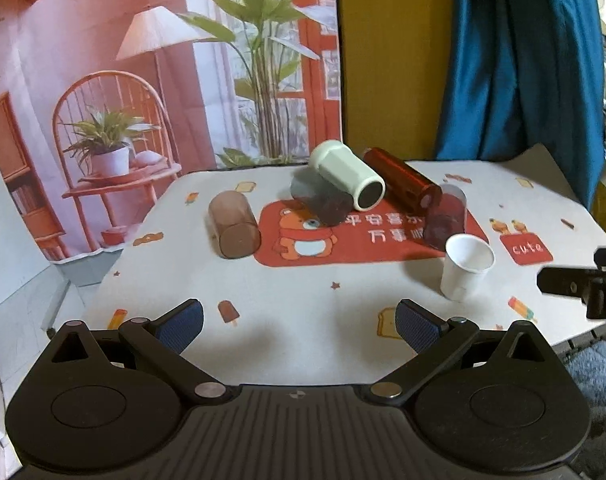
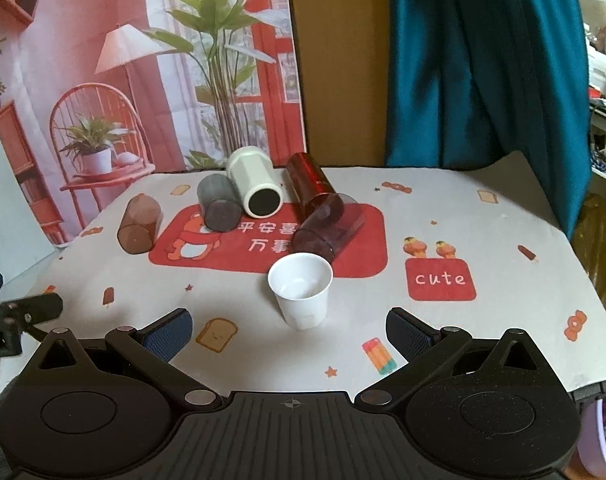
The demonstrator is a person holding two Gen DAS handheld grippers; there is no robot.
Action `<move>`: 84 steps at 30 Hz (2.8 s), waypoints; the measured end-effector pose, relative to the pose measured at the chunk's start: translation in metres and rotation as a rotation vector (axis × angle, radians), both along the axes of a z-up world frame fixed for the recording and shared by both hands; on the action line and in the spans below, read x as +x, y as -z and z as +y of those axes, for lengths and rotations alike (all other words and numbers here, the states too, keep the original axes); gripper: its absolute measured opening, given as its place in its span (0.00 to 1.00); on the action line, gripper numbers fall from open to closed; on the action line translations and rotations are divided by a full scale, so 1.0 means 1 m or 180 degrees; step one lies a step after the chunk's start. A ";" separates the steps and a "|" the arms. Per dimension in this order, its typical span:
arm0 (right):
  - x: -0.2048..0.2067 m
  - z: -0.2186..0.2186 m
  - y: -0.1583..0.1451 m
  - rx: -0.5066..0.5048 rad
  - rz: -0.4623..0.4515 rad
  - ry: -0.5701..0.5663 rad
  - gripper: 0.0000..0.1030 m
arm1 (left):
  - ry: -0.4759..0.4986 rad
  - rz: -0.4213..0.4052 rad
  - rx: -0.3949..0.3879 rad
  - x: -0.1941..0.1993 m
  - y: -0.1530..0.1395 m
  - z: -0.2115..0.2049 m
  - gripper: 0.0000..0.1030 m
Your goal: Flip cup upright
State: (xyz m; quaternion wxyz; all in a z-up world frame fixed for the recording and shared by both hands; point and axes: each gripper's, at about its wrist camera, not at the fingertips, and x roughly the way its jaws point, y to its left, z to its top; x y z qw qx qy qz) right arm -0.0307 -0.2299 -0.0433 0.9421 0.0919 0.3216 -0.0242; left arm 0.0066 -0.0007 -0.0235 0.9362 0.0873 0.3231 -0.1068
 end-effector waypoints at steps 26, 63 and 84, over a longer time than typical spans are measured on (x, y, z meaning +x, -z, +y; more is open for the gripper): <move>0.005 -0.002 0.005 0.0022 0.0058 0.0027 1.00 | -0.0150 0.0101 -0.0026 0.006 0.003 0.005 1.00; 0.005 -0.004 0.009 0.0042 0.0074 0.0053 1.00 | -0.0197 0.0159 -0.0035 0.008 0.005 0.006 1.00; 0.004 -0.003 0.010 0.0046 0.0089 0.0055 1.00 | -0.0206 0.0168 -0.0055 0.009 0.007 0.007 1.00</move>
